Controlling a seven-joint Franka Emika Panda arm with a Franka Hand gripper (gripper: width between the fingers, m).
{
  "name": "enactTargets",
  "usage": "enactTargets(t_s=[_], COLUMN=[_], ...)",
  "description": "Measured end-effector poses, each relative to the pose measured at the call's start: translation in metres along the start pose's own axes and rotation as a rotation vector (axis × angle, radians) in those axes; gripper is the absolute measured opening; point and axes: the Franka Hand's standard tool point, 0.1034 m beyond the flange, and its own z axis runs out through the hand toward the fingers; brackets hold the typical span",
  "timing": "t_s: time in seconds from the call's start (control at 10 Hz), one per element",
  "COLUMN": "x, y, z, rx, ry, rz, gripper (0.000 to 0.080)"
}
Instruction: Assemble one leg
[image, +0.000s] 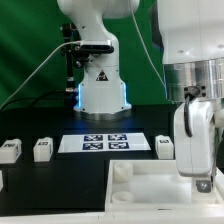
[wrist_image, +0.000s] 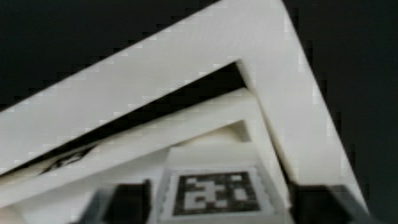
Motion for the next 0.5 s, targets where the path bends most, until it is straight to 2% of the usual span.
enactTargets(t_s=[0.1, 0.2, 0.4, 0.5], x=[0.000, -0.007, -0.021, -0.030], y=[0.000, 0.003, 0.010, 0.009], z=[0.000, -0.003, -0.018, -0.031], rx=[0.000, 0.009, 0.030, 0.039], ry=[0.000, -0.008, -0.029, -0.047], rz=[-0.001, -0.019, -0.039, -0.045], gripper=[0.0494, 0.0615, 0.0648, 0.0648])
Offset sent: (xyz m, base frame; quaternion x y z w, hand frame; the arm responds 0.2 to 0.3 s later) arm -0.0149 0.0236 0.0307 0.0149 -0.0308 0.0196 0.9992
